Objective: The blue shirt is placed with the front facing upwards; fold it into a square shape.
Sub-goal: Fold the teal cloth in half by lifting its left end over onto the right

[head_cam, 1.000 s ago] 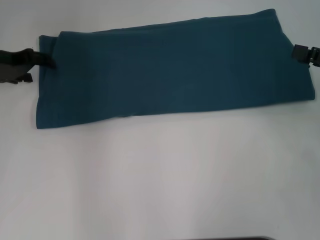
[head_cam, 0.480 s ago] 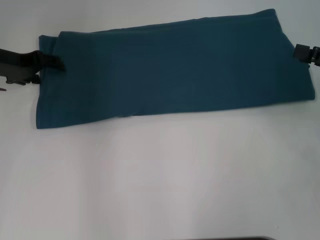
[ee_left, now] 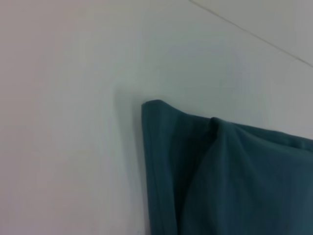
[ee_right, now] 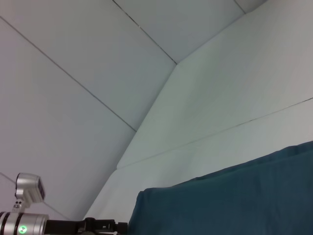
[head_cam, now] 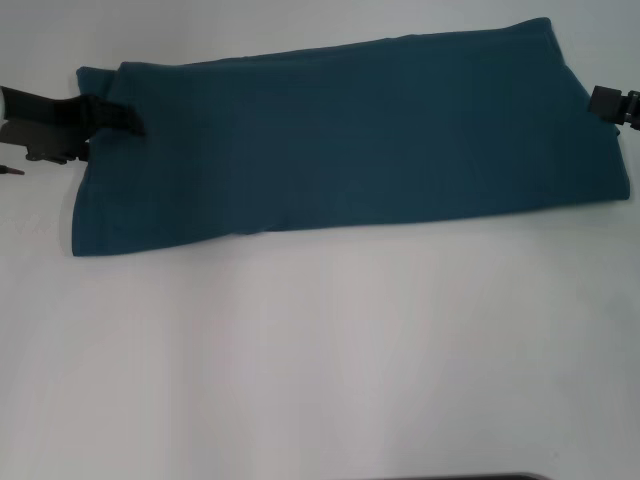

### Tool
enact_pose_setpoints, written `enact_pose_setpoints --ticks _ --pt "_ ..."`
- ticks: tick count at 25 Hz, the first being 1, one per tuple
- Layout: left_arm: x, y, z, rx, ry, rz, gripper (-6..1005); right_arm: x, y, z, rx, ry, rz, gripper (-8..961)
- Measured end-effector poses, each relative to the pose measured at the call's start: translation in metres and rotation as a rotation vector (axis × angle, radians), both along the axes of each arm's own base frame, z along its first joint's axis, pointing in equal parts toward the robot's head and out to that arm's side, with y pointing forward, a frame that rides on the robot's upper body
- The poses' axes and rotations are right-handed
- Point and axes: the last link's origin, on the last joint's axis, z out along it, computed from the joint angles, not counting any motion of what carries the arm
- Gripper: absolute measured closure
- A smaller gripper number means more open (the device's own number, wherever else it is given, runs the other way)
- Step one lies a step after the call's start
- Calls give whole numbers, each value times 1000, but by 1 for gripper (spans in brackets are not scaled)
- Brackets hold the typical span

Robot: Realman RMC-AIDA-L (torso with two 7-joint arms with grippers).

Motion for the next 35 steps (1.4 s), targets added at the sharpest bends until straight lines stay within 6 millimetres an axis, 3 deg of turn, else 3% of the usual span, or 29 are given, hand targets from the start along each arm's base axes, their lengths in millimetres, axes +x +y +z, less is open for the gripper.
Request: enact_pose_setpoints --ticks 12,21,30,35 --pt "-11 -1 8 22 52 36 175 0 0 0 0 0 -1 56" --pt "-8 -3 2 -5 45 36 182 0 1 1 0 6 -4 56" --pt "15 -9 -10 -121 -27 -8 197 0 1 2 2 6 -5 56" --pt "31 -3 -5 -169 -46 -50 206 0 0 2 3 5 -6 56"
